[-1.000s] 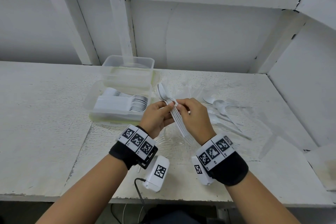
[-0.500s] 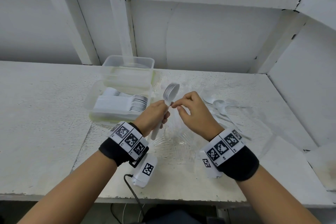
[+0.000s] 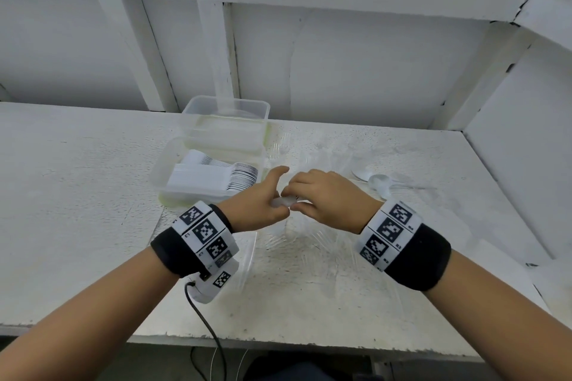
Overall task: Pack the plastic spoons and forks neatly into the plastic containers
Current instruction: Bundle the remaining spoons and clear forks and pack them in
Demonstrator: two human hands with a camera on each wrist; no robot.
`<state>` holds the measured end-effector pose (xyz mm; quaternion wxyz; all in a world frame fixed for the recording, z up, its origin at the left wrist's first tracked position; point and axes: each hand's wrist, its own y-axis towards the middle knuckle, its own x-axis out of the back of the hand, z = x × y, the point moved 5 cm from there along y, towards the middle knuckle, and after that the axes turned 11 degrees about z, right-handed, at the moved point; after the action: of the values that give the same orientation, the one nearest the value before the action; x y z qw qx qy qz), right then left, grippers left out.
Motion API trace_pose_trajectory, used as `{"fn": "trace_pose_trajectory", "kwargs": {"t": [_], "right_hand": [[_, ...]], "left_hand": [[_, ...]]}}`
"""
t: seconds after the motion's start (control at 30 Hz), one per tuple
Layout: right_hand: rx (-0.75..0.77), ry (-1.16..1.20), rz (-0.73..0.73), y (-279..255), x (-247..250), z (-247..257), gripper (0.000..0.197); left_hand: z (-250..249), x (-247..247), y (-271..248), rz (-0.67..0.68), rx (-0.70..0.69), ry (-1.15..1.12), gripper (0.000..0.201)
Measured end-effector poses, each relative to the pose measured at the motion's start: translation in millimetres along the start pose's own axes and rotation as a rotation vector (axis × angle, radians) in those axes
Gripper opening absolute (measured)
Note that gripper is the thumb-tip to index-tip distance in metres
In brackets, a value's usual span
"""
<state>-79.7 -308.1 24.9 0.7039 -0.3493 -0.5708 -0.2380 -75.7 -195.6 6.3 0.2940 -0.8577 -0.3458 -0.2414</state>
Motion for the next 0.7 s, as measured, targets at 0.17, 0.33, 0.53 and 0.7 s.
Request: {"fn": "trace_pose_trajectory", "kwargs": {"t": [0.17,0.33,0.53,0.7], "right_hand": [[0.04,-0.008,-0.011,15.6,8.6,7.8,0.03],[-0.134,0.004,-0.09,35.1,31.3,-18.6,0.031],[-0.326,0.389,-0.21,82.7,39.9,-43.6,0.028],[-0.296,0.634,-0.294,129.0,38.1,-31.6,0.025]], "left_hand": [[10.3,18.3,-10.9,-0.042,-0.03,0.095,0.055],[44.2,74.5,-31.8,-0.477,-0.044,0.015,0.035],[95.5,106.6,-25.2,-0.505,0.16,0.244,0.026],[119.8,98.7,-7.3,-0.305,0.199,0.368,0.035]]}}
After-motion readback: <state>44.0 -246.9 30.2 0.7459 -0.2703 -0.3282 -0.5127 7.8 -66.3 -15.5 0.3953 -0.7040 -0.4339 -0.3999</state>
